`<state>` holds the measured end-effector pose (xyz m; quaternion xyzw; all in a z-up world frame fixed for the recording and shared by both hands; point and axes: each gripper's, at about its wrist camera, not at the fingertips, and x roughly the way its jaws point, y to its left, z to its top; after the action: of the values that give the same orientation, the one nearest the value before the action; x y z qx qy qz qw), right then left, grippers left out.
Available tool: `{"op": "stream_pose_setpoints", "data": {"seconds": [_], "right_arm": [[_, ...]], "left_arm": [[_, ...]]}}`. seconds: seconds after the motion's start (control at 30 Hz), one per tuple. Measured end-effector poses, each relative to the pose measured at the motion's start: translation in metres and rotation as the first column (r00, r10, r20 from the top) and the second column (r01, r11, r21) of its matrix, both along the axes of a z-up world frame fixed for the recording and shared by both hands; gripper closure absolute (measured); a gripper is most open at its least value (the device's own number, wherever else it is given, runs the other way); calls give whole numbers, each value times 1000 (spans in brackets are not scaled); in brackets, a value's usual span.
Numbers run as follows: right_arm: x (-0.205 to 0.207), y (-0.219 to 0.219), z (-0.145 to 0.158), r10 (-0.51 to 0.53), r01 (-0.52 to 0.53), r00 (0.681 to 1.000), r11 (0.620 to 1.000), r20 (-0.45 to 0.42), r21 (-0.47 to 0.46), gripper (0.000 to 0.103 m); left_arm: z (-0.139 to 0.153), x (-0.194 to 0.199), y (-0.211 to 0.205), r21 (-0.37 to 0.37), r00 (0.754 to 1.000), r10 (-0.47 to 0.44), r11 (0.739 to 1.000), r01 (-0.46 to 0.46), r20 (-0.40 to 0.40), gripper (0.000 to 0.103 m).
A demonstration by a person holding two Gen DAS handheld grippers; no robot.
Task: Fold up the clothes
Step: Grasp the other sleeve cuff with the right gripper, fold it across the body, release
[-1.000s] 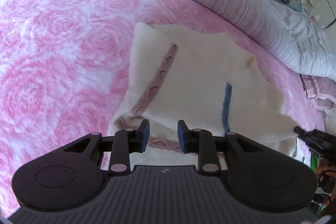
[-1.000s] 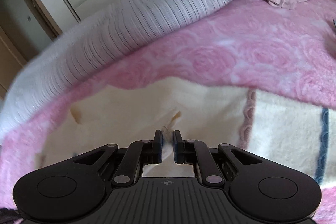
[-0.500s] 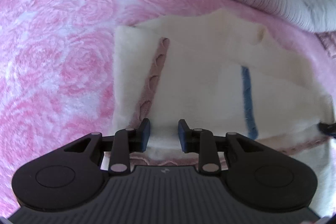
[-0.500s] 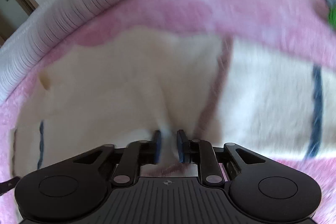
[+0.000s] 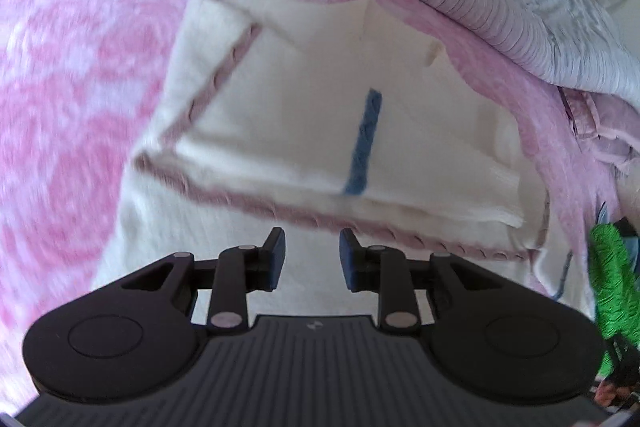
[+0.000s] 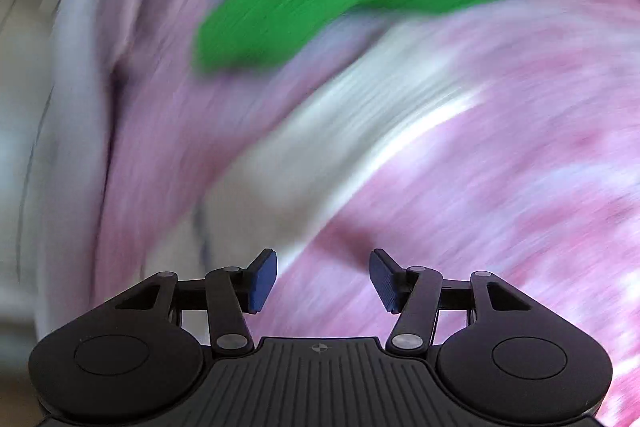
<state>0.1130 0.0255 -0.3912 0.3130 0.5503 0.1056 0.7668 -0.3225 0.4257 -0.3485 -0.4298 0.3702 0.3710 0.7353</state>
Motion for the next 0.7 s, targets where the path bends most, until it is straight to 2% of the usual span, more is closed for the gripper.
{"op": "stream_pose_setpoints", "data": {"seconds": [0.1, 0.17, 0.27, 0.3, 0.33, 0.4, 0.47, 0.5, 0.53, 0.6, 0.63, 0.7], "right_arm": [[13, -32, -9, -126, 128, 992, 989, -23, 78, 47], [20, -40, -18, -161, 166, 986, 977, -47, 131, 47], [26, -39, -23, -175, 180, 983, 973, -51, 144, 50], [28, -36, -24, -175, 181, 983, 975, -52, 130, 56], [30, -32, -26, -177, 182, 983, 977, -53, 111, 69], [40, -24, -29, -179, 183, 982, 981, -67, 62, 87], [43, -18, -26, -200, 205, 976, 977, -81, 57, 96], [46, -15, -23, -212, 217, 974, 975, -81, 57, 97], [47, -9, -17, -211, 214, 976, 976, -59, 44, 97], [45, 12, 5, -156, 156, 986, 988, 52, 18, 98], [40, 27, 22, -85, 86, 988, 996, 132, 4, 98], [25, 58, 54, 73, -62, 959, 997, 275, -47, 98]], "left_arm": [[1, 2, -7, -11, 1000, 8, 1000, -8, 1, 79], [4, 4, -9, -5, 1000, 7, 1000, -7, 0, 79], [9, 4, -9, 4, 1000, 16, 1000, -16, 8, 79], [10, 3, -8, 4, 1000, 24, 1000, -24, 13, 79], [11, 1, -8, 1, 999, 32, 999, -32, 20, 79], [11, -5, -7, -8, 998, 53, 999, -53, 34, 79], [10, -11, -8, -18, 996, 71, 997, -71, 45, 79], [9, -14, -8, -23, 996, 79, 997, -78, 49, 79], [8, -18, -9, -27, 995, 85, 996, -84, 51, 79], [6, -25, -12, -33, 994, 95, 995, -93, 53, 79], [5, -29, -14, -37, 994, 100, 995, -98, 55, 79], [1, -37, -16, -48, 992, 113, 993, -110, 58, 79]]}}
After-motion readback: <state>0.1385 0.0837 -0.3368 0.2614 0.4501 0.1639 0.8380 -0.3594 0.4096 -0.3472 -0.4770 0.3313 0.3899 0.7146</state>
